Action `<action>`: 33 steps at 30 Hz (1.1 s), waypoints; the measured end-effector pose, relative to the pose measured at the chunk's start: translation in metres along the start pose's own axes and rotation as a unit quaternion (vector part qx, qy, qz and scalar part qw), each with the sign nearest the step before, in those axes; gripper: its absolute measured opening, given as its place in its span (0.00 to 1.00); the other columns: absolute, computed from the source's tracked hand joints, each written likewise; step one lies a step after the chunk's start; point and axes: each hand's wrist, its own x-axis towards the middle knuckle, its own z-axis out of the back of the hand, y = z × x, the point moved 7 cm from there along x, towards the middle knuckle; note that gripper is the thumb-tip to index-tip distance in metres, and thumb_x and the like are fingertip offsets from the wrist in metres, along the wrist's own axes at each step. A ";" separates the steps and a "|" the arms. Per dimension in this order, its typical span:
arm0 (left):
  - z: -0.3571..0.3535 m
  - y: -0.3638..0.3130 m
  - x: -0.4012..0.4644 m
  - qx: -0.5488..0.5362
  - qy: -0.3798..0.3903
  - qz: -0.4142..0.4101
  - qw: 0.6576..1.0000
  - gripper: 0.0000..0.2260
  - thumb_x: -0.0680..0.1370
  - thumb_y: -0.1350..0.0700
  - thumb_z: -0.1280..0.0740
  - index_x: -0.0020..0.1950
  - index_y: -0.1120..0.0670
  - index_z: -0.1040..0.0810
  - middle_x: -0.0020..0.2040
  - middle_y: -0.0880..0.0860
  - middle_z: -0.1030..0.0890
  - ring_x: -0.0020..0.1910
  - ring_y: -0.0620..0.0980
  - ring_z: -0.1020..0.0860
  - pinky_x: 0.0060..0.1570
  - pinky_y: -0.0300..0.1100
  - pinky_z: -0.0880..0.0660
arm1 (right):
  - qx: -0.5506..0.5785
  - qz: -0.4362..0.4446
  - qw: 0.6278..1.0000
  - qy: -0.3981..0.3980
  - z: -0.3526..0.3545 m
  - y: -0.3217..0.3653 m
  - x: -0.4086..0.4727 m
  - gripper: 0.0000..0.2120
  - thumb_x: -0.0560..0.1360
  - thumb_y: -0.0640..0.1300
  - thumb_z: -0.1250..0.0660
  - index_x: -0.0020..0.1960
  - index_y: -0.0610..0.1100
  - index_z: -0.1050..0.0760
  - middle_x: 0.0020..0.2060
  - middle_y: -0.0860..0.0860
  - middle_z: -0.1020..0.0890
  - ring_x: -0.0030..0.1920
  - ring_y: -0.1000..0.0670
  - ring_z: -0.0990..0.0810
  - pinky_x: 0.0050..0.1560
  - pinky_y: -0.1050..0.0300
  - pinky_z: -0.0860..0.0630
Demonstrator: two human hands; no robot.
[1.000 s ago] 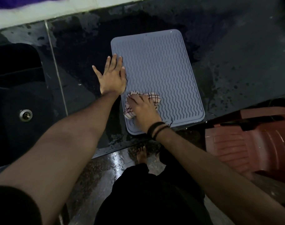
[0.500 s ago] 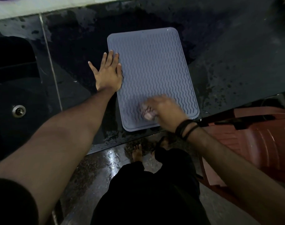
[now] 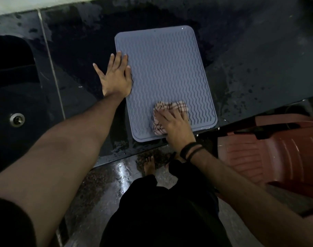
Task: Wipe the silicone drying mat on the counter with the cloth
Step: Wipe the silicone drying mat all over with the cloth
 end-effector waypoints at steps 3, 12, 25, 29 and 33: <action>0.000 0.000 -0.001 -0.002 0.006 -0.004 1.000 0.25 0.85 0.44 0.58 0.82 0.47 0.45 0.82 0.46 0.46 0.81 0.48 0.50 0.72 0.74 0.61 | -0.011 0.032 0.998 0.053 0.002 -0.007 -0.024 0.34 0.71 0.38 0.36 0.75 0.52 0.38 0.72 0.54 0.33 0.67 0.44 0.33 0.62 0.45 0.36; -0.001 0.001 -0.001 -0.020 0.012 0.003 1.000 0.33 0.80 0.31 0.56 0.82 0.46 0.43 0.82 0.46 0.45 0.81 0.47 0.50 0.72 0.70 0.65 | 0.092 -0.139 0.981 -0.098 0.063 -0.076 0.052 0.26 0.69 0.38 0.32 0.67 0.46 0.29 0.63 0.46 0.25 0.64 0.41 0.29 0.61 0.45 0.32; -0.004 0.005 0.003 0.000 0.001 0.019 1.000 0.32 0.81 0.31 0.58 0.81 0.44 0.43 0.82 0.45 0.44 0.81 0.46 0.49 0.70 0.75 0.64 | -0.039 -0.046 0.998 0.012 0.002 -0.049 -0.034 0.36 0.69 0.37 0.35 0.75 0.48 0.39 0.71 0.52 0.33 0.65 0.42 0.32 0.58 0.44 0.34; -0.006 0.006 0.004 -0.006 -0.001 0.014 1.000 0.32 0.80 0.31 0.58 0.81 0.44 0.43 0.82 0.45 0.44 0.81 0.46 0.49 0.70 0.74 0.65 | -0.012 -0.067 0.997 0.028 0.018 -0.061 -0.036 0.30 0.69 0.38 0.35 0.70 0.51 0.32 0.65 0.52 0.27 0.64 0.44 0.31 0.60 0.45 0.34; -0.009 0.006 0.003 0.002 0.003 0.012 1.000 0.32 0.80 0.31 0.58 0.81 0.44 0.43 0.82 0.45 0.44 0.81 0.46 0.50 0.69 0.74 0.65 | 0.040 -0.136 0.988 -0.055 0.045 -0.070 0.003 0.25 0.67 0.40 0.31 0.64 0.47 0.27 0.60 0.48 0.25 0.61 0.42 0.30 0.58 0.45 0.34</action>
